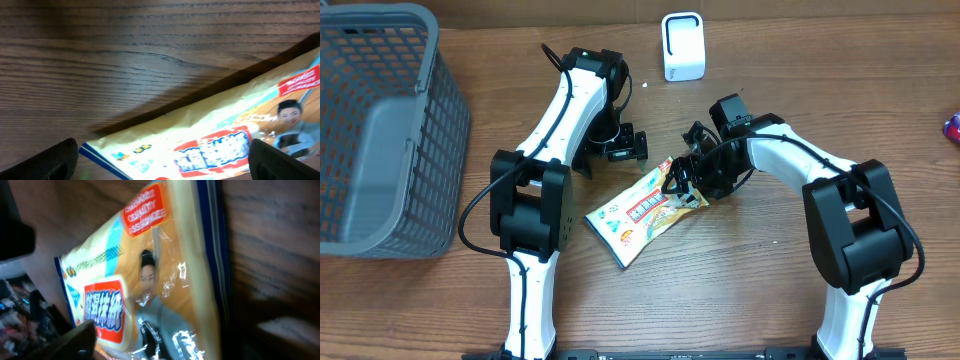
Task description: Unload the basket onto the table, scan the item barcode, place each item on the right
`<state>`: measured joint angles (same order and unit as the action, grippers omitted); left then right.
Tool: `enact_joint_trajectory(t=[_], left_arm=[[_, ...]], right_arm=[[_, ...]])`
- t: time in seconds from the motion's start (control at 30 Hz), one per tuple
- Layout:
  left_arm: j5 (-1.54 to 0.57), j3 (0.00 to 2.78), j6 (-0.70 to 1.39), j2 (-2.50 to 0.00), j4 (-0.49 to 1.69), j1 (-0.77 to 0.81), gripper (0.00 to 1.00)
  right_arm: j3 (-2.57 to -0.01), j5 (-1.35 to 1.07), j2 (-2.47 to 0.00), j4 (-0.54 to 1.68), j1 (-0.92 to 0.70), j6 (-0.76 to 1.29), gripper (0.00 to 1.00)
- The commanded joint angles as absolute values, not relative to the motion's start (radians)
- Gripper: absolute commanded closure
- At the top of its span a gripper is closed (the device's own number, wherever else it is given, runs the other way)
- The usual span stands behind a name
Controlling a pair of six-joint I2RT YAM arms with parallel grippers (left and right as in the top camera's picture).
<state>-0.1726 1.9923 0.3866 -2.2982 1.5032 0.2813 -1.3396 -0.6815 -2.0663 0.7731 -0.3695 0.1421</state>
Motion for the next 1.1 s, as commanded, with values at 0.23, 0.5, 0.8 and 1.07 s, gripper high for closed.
enact_joint_trajectory(t=[0.23, 0.5, 0.8, 1.07], left_arm=[[-0.184, 2.017, 0.39, -2.266, 1.502, 0.285, 0.0], [-0.184, 2.017, 0.389, -2.266, 1.498, 0.285, 0.0], [-0.189, 2.016, 0.37, -2.266, 1.499, 0.295, 0.0], [-0.232, 2.016, 0.371, -2.267, 1.458, 0.301, 0.0]], right_arm=[[-1.328, -0.705, -2.089, 0.768, -0.383, 0.29, 0.3], [-1.328, -0.665, -2.089, 0.742, -0.404, 0.352, 0.96], [-1.329, -0.657, -2.088, 0.573, -0.246, 0.544, 0.96], [-1.329, -0.71, -2.088, 0.572, -0.02, 0.538, 0.96]])
